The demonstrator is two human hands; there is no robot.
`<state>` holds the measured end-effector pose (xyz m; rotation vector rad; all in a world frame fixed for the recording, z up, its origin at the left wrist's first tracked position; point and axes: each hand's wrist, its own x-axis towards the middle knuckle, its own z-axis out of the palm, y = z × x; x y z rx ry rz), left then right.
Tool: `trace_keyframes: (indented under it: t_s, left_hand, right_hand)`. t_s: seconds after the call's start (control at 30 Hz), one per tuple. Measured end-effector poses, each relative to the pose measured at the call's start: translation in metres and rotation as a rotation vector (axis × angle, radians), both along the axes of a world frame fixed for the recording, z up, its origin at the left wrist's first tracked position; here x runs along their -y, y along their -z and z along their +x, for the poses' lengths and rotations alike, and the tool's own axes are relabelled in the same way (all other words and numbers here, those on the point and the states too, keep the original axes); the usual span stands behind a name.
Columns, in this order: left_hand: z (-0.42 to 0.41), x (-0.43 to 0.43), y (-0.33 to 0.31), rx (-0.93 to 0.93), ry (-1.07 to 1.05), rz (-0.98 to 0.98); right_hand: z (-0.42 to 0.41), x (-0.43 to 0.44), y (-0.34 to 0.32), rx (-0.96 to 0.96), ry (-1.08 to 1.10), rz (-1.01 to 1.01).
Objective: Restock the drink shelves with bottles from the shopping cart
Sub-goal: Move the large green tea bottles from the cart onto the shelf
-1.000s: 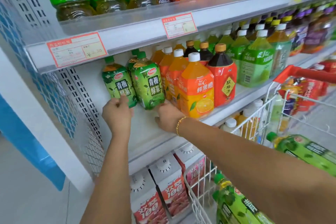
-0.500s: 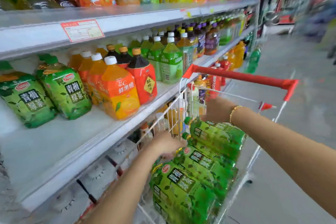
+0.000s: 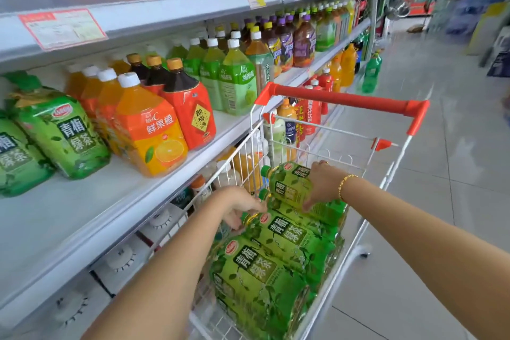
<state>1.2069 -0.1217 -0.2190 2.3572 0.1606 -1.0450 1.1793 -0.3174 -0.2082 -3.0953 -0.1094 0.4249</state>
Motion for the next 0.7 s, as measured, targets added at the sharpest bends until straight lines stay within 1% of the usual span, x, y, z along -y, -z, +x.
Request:
trace_keyframes:
  t_s: [0.1,0.2,0.27,0.37,0.43,0.5,0.57,0.7]
  left_hand:
    - [-0.009,-0.011,0.006,-0.165,-0.133,-0.137]
    - [-0.014,-0.013,0.014,-0.186,-0.245,-0.301]
    - [-0.015,-0.01,0.017,-0.166,-0.298,-0.334]
    - [-0.02,-0.004,0.015,-0.162,-0.251,-0.276]
    - [-0.023,-0.001,0.014,-0.175,-0.223,-0.286]
    - [-0.028,0.003,0.015,-0.116,-0.218,-0.293]
    - [-0.032,0.009,0.02,0.0,-0.264,-0.304]
    - [-0.043,0.019,0.014,0.215,-0.313,-0.318]
  right_hand:
    - [-0.003,-0.001,-0.001,0.017,0.003,0.033]
    - [-0.005,0.0,-0.004,0.006,0.018,0.081]
    - [-0.004,0.002,-0.004,-0.003,0.022,0.099]
    - [-0.001,0.005,-0.004,-0.014,0.026,0.095]
    - [0.0,0.005,-0.006,-0.035,0.033,0.079]
    - [0.001,0.006,-0.006,-0.036,0.029,0.066]
    - [0.001,0.005,-0.005,-0.022,0.024,0.062]
    - [0.003,0.004,-0.004,-0.075,0.034,0.133]
